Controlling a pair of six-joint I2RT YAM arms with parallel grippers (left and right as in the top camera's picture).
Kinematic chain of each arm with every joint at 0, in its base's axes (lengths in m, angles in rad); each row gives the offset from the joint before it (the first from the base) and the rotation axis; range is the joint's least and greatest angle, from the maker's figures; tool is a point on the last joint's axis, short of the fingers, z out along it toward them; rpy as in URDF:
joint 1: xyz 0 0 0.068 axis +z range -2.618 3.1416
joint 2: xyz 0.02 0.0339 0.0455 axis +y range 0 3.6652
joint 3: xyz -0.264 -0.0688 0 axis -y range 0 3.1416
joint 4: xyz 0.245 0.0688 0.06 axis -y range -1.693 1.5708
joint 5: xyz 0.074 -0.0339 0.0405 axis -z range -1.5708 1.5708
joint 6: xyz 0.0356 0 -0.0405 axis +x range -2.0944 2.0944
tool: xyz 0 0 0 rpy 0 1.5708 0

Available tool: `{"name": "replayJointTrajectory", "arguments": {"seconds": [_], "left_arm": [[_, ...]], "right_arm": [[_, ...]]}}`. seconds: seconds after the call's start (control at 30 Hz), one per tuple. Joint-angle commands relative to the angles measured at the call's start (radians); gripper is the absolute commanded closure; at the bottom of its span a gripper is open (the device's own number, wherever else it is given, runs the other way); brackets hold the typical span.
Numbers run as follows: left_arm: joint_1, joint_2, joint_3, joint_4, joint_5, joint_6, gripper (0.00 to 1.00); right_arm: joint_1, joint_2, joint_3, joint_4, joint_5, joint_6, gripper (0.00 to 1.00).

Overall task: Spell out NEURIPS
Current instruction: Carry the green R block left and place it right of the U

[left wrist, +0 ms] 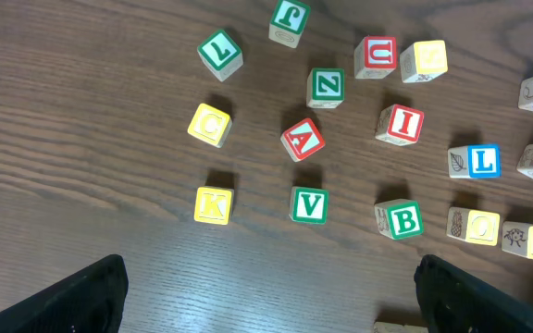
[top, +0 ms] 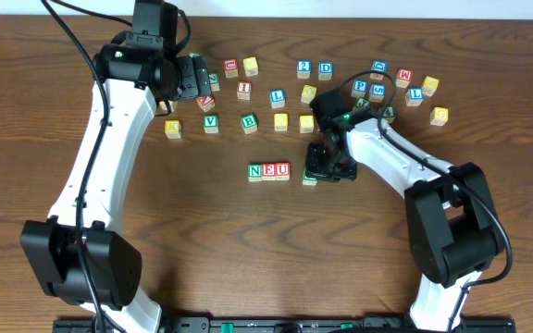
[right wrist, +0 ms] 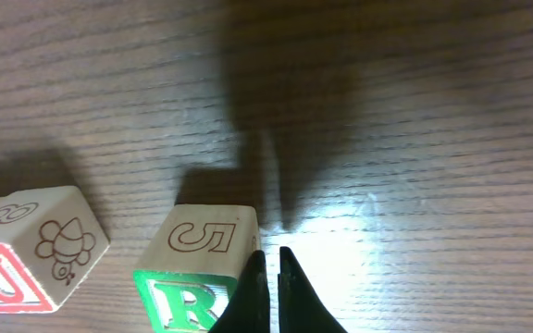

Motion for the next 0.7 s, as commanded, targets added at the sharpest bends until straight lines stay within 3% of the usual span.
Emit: {"name": "replayJointTrajectory", "arguments": {"seconds": [0.0, 0.67], "left_arm": [[0.003, 0.005, 0.017, 0.0, -0.013, 0.013, 0.02], [0.003, 0.005, -0.008, 0.002, -0.013, 0.013, 0.02]], "right_arm": [[0.014, -0.008, -0.005, 0.005, -0.003, 0.026, 0.99], [0.024, -0.008, -0.005, 0.041, -0.003, 0.047, 0.99]]}}
